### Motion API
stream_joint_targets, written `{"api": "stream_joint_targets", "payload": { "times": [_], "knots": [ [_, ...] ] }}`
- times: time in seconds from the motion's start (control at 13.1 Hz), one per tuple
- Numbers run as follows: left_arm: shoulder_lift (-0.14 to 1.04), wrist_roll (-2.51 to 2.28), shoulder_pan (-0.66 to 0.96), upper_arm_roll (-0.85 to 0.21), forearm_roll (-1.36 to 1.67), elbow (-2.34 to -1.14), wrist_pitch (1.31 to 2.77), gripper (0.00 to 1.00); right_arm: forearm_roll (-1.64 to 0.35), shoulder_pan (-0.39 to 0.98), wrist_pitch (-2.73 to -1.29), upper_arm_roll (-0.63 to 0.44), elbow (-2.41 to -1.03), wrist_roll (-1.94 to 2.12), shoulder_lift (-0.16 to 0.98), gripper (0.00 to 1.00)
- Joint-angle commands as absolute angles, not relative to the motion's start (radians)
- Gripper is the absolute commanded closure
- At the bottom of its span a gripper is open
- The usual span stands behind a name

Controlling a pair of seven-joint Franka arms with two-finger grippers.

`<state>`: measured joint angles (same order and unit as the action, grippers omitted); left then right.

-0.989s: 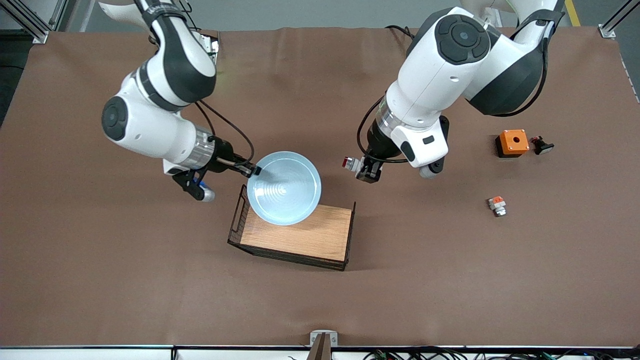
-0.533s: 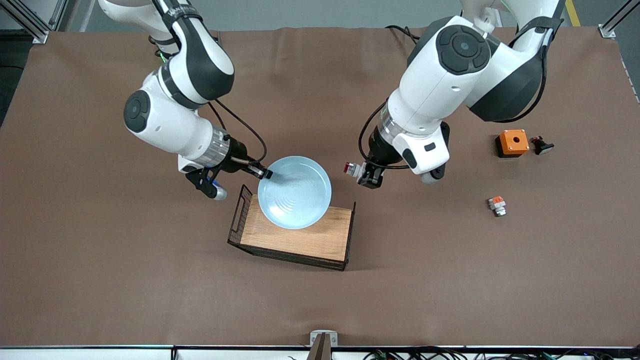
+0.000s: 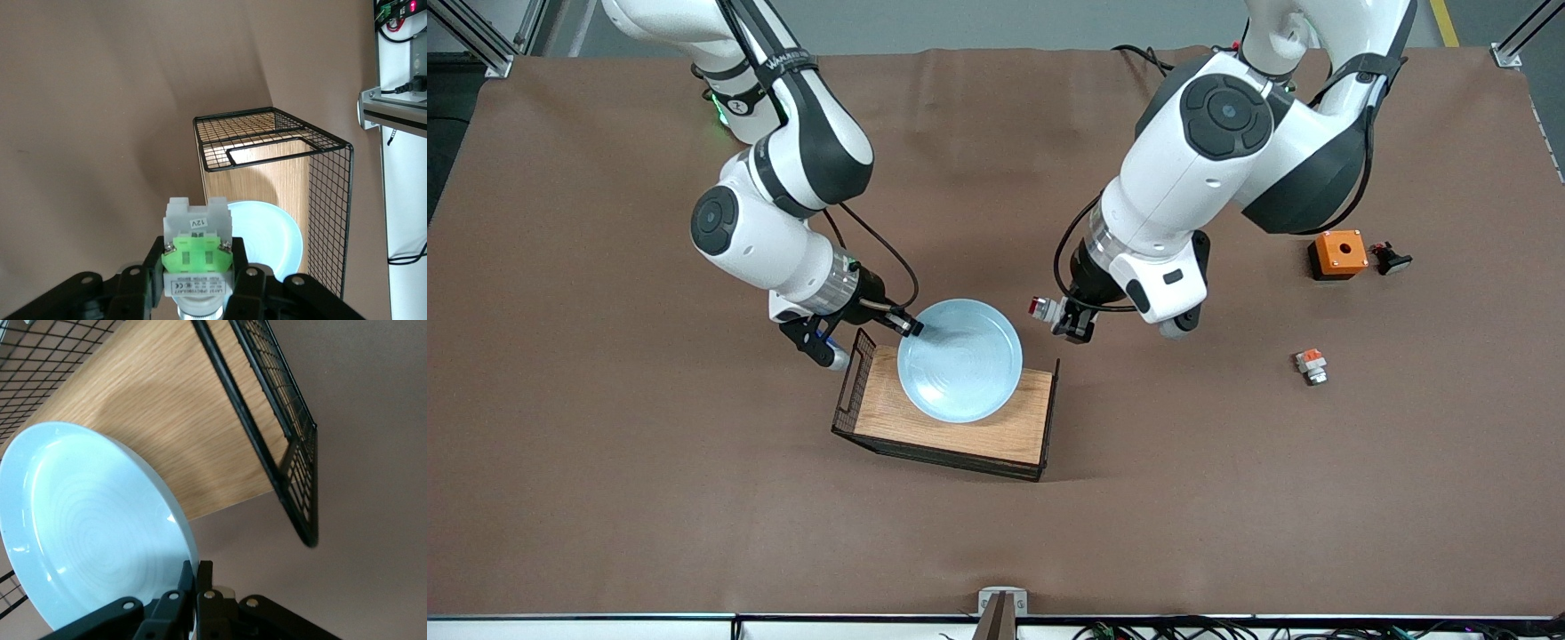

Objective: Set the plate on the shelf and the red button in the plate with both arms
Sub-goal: 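Carry the plate with the right gripper over the wooden tray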

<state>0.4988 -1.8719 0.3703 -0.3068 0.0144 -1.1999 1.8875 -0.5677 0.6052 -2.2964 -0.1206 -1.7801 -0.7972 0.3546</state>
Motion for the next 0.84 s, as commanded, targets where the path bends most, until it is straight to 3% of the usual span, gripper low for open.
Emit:
{"api": "stream_joint_targets", "payload": {
  "times": [0.0,0.76],
  "knots": [
    [0.540,-1.879,0.405,-0.296,0.012,-1.166,1.896,1.00,-0.580,0.615,-2.335,-0.129,-1.781,-0.792,0.380,0.99],
    [0.603,-1.879,0.443,-0.302,0.018,-1.163,1.934,1.00,-0.583,0.614,-2.384,-0.129,-1.772,-0.793,0.426,0.97]
  ]
}}
